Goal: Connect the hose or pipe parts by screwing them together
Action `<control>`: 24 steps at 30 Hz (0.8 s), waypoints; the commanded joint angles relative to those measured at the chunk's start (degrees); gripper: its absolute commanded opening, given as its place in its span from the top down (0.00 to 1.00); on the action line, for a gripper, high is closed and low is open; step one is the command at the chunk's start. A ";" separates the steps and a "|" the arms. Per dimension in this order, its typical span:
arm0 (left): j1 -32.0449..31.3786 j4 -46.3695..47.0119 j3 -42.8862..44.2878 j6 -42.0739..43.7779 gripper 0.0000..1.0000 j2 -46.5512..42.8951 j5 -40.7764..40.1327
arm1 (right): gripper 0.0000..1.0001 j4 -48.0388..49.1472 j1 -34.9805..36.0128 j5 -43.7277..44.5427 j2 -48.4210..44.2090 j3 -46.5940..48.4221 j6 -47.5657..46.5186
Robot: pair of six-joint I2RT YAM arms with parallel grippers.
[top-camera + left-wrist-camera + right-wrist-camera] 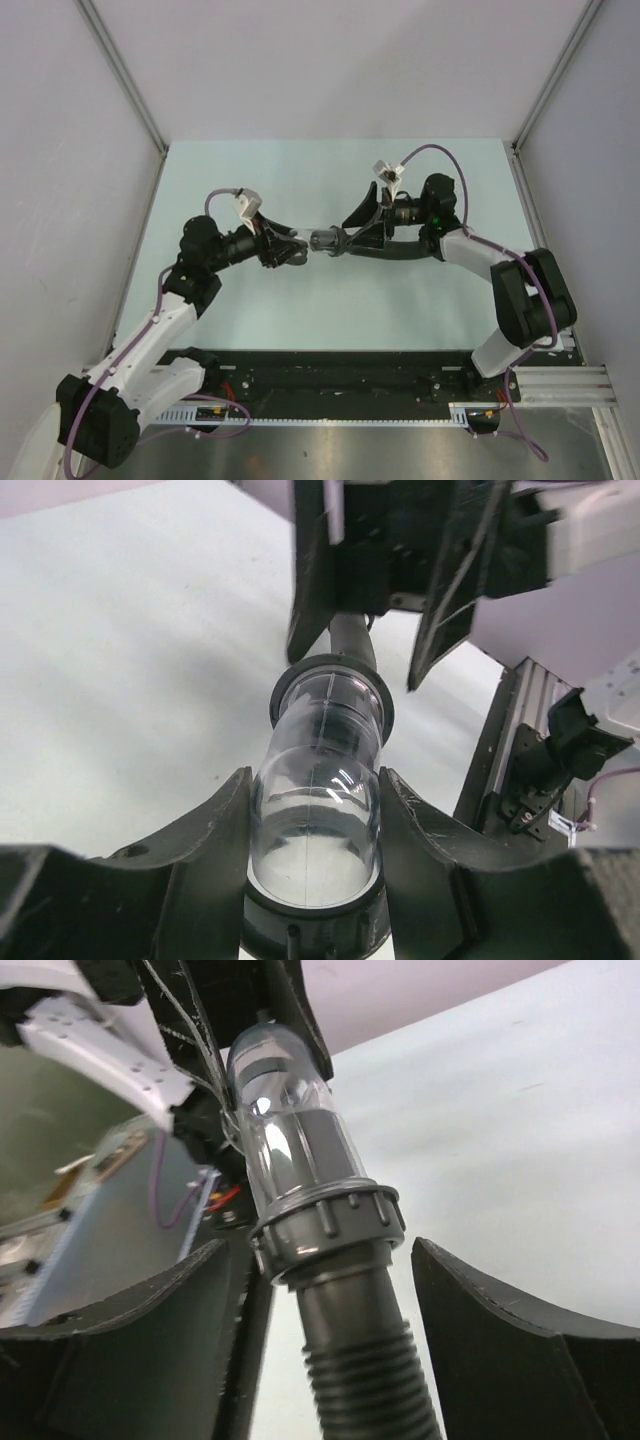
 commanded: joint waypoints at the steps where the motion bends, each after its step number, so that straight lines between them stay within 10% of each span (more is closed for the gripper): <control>1: 2.64 -1.65 0.34 -4.14 1.00 -0.30 -2.57 | 0.17 -32.35 -1.75 12.32 -8.84 1.87 -27.26; 6: 3.52 -1.65 0.34 -8.17 1.00 0.40 -1.68 | 0.14 -45.93 0.09 20.06 -15.59 1.87 -36.48; 9: 4.57 -2.27 0.86 -13.27 1.00 2.24 -1.69 | 0.12 -52.61 8.05 40.29 -18.77 1.78 -49.28; 15: 5.46 -7.36 3.76 -19.61 1.00 6.28 -1.33 | 0.09 -41.77 18.73 65.93 -24.04 -2.87 -58.66; 24: 7.83 -10.09 5.08 -29.01 1.00 9.54 2.80 | 0.00 -34.10 27.43 69.03 -31.17 -12.27 -72.62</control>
